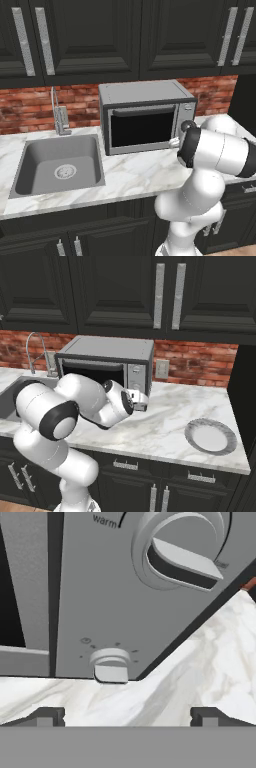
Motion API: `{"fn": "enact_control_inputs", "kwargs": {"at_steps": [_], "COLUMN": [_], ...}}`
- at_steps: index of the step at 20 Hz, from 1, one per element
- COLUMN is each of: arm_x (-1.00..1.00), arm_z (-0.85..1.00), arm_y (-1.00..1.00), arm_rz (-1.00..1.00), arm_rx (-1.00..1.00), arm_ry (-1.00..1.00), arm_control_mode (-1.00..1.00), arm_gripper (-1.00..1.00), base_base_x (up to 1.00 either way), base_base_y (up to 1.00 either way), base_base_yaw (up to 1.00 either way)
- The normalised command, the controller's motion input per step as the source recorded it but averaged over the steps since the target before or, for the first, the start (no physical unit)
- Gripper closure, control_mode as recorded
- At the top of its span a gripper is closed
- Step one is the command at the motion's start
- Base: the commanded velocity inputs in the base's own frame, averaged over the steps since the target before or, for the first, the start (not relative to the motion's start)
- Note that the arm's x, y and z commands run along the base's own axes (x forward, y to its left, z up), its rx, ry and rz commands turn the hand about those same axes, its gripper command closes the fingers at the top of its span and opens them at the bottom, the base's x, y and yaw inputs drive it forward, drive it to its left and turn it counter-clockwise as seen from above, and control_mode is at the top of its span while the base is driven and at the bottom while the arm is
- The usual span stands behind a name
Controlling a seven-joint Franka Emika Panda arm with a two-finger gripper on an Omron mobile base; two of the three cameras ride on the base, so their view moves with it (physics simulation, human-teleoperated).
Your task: Pick up the bagel from the plate, place it on the toaster oven rack, close the door, and set the timer.
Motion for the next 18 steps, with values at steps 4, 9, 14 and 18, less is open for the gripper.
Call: {"fn": "enact_control_inputs", "kwargs": {"at_steps": [4, 9, 14, 18], "arm_x": [0.21, 0.23, 0.16, 0.05], "arm_z": [-0.04, -0.04, -0.24, -0.4], "arm_y": [0.0, 0.0, -0.04, -0.09], "arm_rz": [-0.01, -0.02, -0.04, -0.04], "arm_rx": [0.0, 0.0, 0.0, 0.0], "arm_ry": [0.0, -0.02, 0.0, 0.0], "arm_control_mode": [-1.0, -1.0, -1.0, -1.0], "arm_gripper": [-1.0, -1.0, -1.0, -1.0], "base_base_x": [0.0, 0.0, 0.0, 0.0], "base_base_y": [0.0, 0.0, 0.0, 0.0], "base_base_yaw": [0.0, 0.0, 0.0, 0.0]}}
